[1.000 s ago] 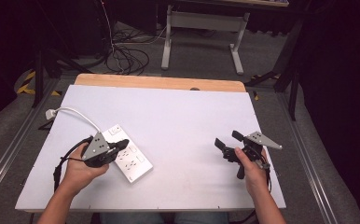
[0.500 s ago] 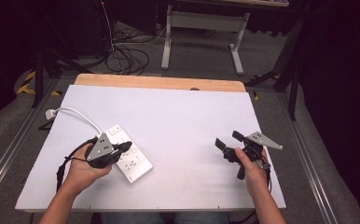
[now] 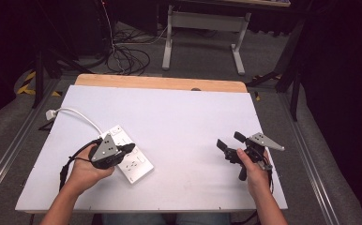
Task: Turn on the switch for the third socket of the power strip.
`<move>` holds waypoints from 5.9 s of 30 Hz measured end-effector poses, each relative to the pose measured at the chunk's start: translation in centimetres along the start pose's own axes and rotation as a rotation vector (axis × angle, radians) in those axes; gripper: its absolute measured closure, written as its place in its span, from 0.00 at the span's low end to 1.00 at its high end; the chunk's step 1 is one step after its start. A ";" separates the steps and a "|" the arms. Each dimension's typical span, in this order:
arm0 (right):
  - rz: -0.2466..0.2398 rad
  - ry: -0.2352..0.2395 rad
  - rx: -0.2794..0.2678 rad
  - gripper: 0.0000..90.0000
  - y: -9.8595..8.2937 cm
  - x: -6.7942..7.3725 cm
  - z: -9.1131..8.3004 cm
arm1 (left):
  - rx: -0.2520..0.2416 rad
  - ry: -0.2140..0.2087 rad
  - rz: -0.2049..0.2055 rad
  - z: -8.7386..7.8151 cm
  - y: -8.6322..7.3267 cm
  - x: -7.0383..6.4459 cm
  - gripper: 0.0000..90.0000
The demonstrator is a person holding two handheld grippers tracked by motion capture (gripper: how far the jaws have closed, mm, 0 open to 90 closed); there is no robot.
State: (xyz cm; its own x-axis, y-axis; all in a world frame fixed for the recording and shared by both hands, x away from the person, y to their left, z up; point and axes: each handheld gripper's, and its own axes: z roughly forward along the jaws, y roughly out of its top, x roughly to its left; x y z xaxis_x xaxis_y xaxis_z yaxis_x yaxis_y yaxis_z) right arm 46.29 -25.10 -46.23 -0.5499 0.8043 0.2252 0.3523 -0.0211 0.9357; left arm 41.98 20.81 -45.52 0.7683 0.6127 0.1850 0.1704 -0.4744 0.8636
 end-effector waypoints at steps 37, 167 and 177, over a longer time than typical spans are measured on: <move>0.000 -0.013 0.011 0.10 -0.3 0.0 -0.3 | 0.128 -0.088 0.097 2.6 0.2 -1.3 1.00; -0.004 0.003 0.012 0.10 0.0 -0.1 0.2 | -0.266 0.415 -0.190 -4.0 0.0 2.2 0.94; -0.002 0.013 0.017 0.10 0.0 -0.1 0.6 | -0.270 0.480 -0.208 -4.8 -0.5 2.5 0.92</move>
State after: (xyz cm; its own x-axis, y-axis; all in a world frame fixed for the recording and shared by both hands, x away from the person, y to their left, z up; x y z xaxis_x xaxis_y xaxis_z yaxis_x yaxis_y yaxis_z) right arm 46.79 -24.83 -46.39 -0.5603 0.7967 0.2265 0.3637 -0.0090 0.9315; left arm 40.86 25.61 -43.24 0.3591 0.9233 0.1361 0.0764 -0.1744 0.9817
